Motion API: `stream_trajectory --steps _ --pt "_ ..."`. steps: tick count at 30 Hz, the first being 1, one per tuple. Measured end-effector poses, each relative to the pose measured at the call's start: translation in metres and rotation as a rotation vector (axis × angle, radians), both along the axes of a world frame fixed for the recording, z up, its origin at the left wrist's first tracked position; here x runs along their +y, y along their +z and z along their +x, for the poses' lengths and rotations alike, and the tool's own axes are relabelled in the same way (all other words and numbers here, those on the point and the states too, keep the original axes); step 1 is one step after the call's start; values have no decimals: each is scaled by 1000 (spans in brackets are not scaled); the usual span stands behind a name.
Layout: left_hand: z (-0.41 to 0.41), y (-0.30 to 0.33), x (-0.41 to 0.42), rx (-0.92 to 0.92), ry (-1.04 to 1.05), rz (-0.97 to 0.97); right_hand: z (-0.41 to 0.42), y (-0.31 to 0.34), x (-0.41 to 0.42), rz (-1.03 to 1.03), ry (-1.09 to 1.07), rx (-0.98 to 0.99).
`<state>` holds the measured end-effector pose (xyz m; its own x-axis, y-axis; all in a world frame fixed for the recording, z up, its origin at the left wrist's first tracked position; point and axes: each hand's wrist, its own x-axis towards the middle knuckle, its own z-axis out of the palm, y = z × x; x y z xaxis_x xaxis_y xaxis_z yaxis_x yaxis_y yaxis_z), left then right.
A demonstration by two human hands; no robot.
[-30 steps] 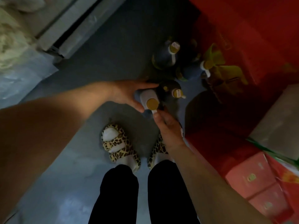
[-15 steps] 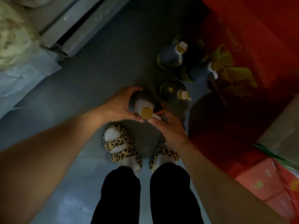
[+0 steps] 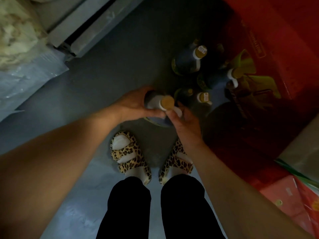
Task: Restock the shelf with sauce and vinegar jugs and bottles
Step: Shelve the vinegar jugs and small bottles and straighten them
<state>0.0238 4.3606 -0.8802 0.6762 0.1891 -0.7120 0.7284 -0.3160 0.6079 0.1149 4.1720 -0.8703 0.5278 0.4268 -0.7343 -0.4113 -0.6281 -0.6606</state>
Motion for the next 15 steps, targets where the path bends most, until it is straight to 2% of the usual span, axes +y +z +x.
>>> stream_trajectory --steps 3,7,12,15 --pt "-12 13 -6 111 202 -84 9 9 25 -75 95 -69" --pt "-36 52 -18 220 406 -179 9 44 45 -186 254 -8" --pt "-39 140 -5 351 427 -110 16 123 59 -132 366 93" --pt "-35 204 10 351 412 -33 30 189 73 -108 458 52"
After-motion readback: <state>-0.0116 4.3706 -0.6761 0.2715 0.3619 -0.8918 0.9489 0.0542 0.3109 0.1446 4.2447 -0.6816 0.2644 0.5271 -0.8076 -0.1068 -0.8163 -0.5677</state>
